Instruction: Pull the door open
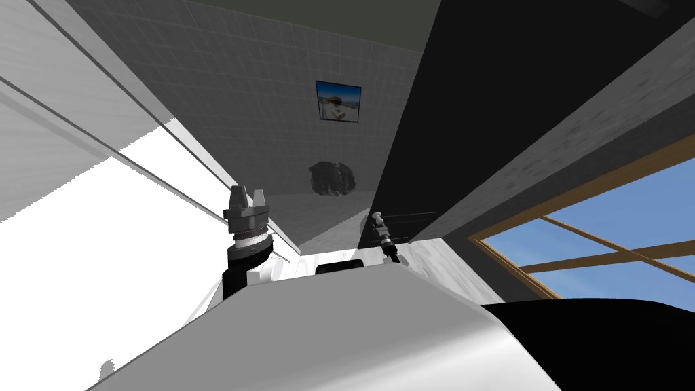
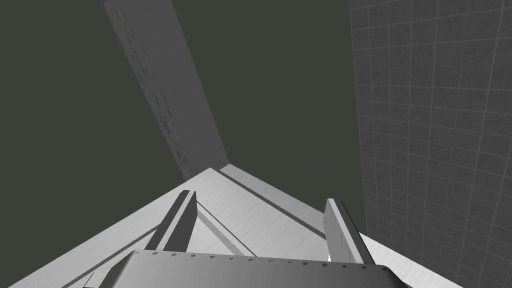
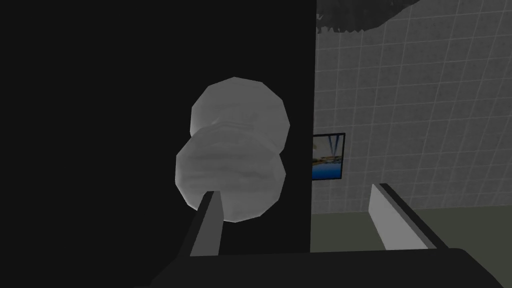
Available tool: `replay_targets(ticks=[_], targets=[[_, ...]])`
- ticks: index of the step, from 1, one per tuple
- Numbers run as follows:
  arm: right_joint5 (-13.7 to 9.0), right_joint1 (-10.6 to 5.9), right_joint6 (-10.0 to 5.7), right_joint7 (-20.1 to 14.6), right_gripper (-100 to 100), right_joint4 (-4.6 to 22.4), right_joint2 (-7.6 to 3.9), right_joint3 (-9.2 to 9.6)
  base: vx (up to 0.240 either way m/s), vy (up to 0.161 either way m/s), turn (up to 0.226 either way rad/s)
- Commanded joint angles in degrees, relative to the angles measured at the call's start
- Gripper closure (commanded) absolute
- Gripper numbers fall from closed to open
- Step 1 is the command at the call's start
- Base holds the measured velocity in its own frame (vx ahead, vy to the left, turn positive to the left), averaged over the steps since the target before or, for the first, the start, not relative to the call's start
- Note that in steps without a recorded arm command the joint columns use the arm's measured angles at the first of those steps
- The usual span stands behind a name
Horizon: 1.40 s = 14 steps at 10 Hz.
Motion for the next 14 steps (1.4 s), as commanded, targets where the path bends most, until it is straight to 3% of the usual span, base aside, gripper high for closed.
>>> replay_targets(ticks=[1, 2, 7, 8, 14], targets=[[0.00, 0.00, 0.00, 0.00, -100, 0.00, 0.00, 0.00, 0.024, -0.020, 0.017], [0.00, 0.00, 0.00, 0.00, 100, 0.00, 0.00, 0.00, -0.032, 0.019, -0.023], [0.00, 0.00, 0.00, 0.00, 100, 0.00, 0.00, 0.00, -0.003, 0.001, -0.004], [0.10, 0.36, -0.19, -0.23, -100, -0.19, -0.32, 0.11, -0.096, 0.030, -0.018], [0.33, 0.91, -0.39, -0.86, -100, -0.83, -1.32, 0.37, -0.174, -0.026, -0.030]])
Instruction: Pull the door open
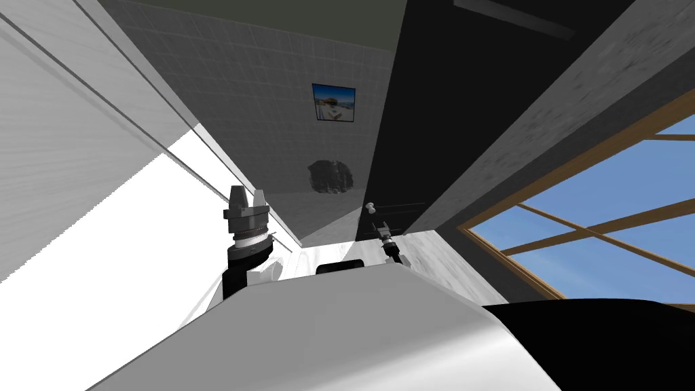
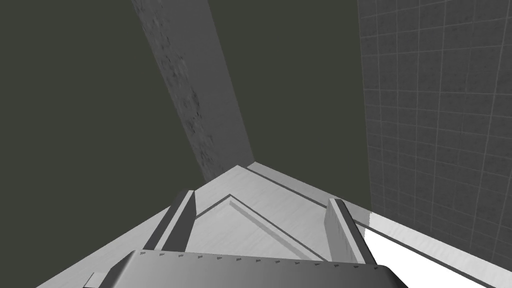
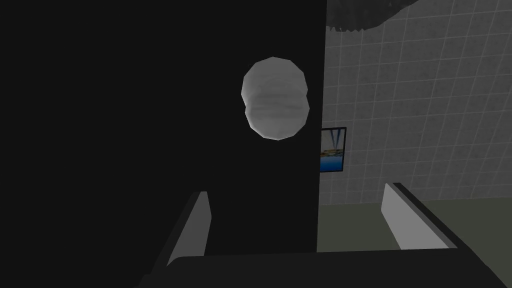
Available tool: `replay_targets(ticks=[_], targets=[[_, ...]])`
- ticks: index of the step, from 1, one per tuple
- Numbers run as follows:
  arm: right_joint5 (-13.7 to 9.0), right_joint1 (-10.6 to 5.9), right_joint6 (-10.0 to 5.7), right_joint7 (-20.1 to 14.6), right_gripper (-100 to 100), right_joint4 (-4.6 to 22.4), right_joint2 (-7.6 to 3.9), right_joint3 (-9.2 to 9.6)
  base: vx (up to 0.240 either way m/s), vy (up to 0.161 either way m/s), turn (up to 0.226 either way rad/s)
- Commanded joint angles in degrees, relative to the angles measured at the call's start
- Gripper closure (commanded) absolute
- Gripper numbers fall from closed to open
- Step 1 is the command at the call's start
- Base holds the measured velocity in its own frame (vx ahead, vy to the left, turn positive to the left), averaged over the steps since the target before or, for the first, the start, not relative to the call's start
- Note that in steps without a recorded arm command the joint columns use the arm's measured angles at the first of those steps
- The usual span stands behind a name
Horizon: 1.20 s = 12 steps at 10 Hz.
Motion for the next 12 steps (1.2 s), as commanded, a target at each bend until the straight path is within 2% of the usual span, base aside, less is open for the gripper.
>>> replay_targets(ticks=[1, 8, 9, 10, 12], targets=[[-0.76, -0.04, -0.84, -0.09, -100, 1.13, -0.82, -0.68, 0.112, -0.001, 0.133], [-4.07, -0.19, -4.51, -0.46, -100, 6.04, -4.38, -3.65, 0.175, 0.031, 0.119], [-3.73, 0.21, -3.99, -0.25, -100, 4.94, -3.74, -3.33, 0.076, -0.007, 0.018], [-3.73, 0.21, -3.99, -0.25, 100, 4.94, -3.74, -3.33, -0.011, -0.004, -0.029], [-3.73, 0.21, -3.99, -0.25, 100, 4.94, -3.74, -3.33, -0.024, -0.005, 0.004]])
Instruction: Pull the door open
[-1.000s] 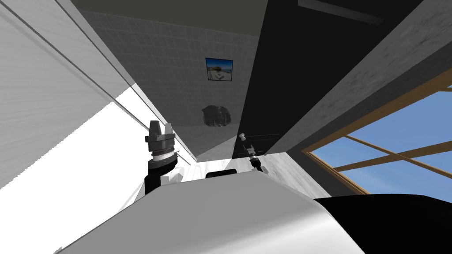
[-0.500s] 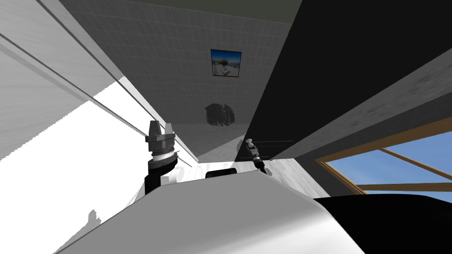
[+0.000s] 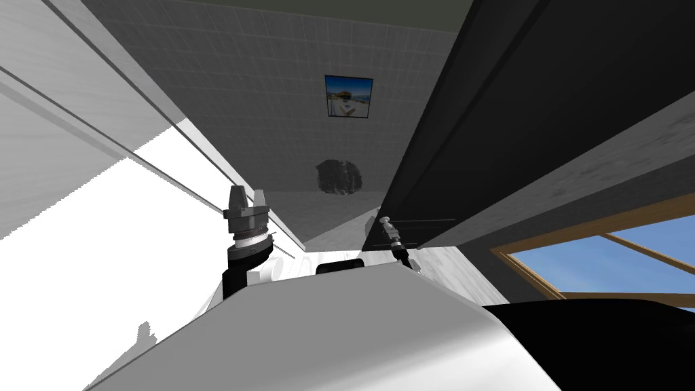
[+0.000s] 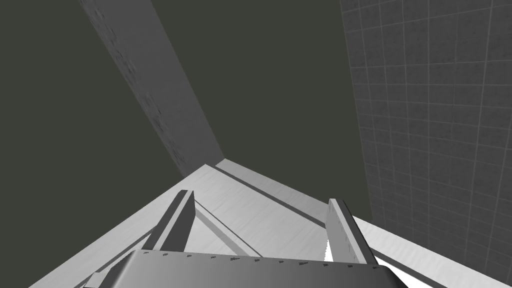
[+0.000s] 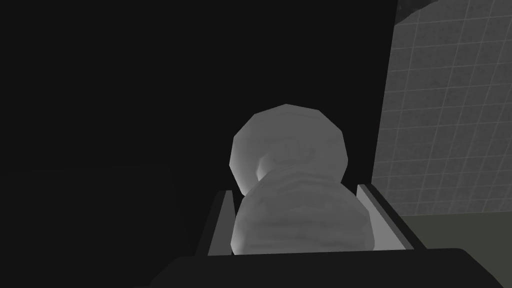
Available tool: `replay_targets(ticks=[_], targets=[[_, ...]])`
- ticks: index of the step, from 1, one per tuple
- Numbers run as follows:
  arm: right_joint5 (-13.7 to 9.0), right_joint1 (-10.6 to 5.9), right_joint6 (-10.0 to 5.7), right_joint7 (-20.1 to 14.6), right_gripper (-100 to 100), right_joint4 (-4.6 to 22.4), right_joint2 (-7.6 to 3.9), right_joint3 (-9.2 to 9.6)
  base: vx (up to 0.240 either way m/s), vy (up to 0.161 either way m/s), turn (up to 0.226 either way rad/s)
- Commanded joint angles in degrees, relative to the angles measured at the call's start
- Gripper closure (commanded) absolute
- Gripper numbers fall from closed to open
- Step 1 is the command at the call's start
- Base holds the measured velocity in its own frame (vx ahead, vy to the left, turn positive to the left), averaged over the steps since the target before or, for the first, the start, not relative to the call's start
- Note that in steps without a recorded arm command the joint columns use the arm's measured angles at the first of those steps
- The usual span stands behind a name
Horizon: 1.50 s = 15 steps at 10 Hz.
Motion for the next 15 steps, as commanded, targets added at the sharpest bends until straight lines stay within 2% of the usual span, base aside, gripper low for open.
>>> replay_targets(ticks=[1, 3, 11, 15], targets=[[0.04, 0.07, -0.07, -0.04, 100, 0.05, 0.19, 0.13, -0.013, 0.000, 0.000], [0.04, 0.07, -0.07, -0.04, 100, 0.05, 0.19, 0.13, -0.003, 0.001, -0.002], [-1.80, -0.59, 0.28, -8.68, 100, 0.95, -0.05, -0.40, -0.050, -0.019, 0.073], [-2.98, -1.05, 0.44, -14.43, 100, 1.50, -0.10, -0.69, -0.053, -0.024, 0.090]])
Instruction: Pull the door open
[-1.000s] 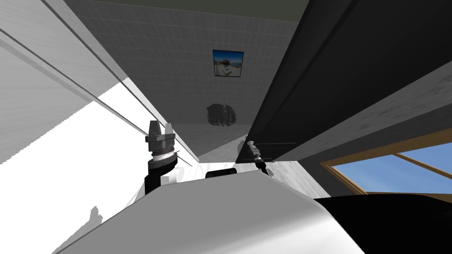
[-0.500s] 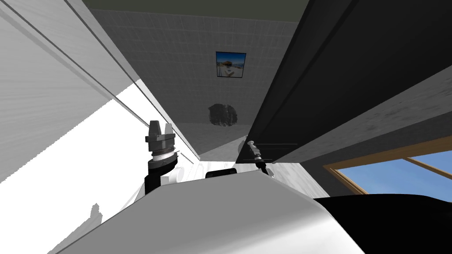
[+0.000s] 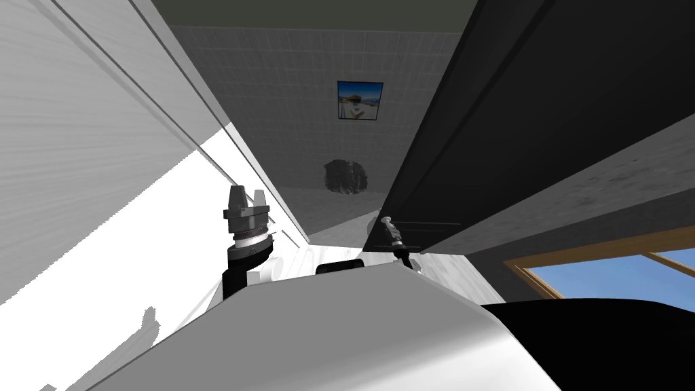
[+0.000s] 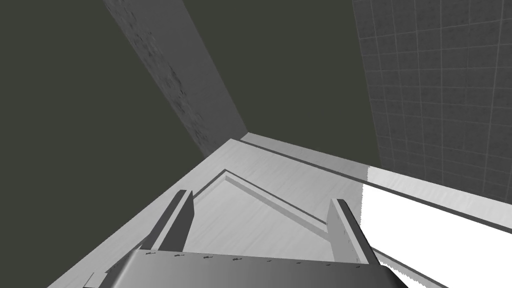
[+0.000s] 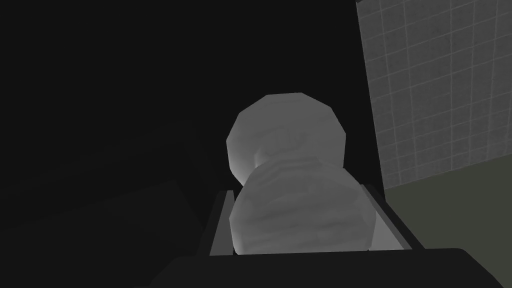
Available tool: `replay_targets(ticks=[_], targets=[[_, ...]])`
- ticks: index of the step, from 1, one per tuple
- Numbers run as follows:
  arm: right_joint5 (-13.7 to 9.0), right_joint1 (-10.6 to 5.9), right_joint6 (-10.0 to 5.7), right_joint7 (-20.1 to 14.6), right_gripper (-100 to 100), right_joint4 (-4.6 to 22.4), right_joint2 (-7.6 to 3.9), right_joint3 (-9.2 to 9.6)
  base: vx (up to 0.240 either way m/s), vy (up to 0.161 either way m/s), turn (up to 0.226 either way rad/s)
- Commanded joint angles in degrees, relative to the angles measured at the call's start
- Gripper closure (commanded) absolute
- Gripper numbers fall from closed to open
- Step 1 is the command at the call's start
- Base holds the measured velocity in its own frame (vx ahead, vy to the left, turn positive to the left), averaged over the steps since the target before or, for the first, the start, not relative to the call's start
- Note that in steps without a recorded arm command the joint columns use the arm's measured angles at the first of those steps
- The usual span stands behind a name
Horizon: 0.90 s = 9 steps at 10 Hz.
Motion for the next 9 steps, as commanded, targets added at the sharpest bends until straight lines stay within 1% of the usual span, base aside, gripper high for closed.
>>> replay_targets(ticks=[1, 3, 4, 6, 7, 9], targets=[[-0.43, -0.04, 0.12, -2.61, 100, 0.20, 0.21, 0.04, -0.058, -0.021, 0.083], [-1.16, -0.32, 0.22, -5.85, 100, 0.55, 0.17, -0.14, -0.059, -0.024, 0.099], [-1.16, -0.32, 0.22, -6.30, 100, 0.55, 0.17, -0.14, -0.048, -0.018, 0.047], [-1.90, -0.61, 0.31, -9.76, 100, 0.89, 0.14, -0.32, -0.040, -0.014, 0.071], [-1.90, -0.61, 0.31, -10.05, 100, 0.89, 0.14, -0.32, -0.034, -0.015, 0.043], [-2.67, -0.90, 0.41, -13.52, 100, 1.25, 0.10, -0.50, -0.040, -0.021, 0.084]])
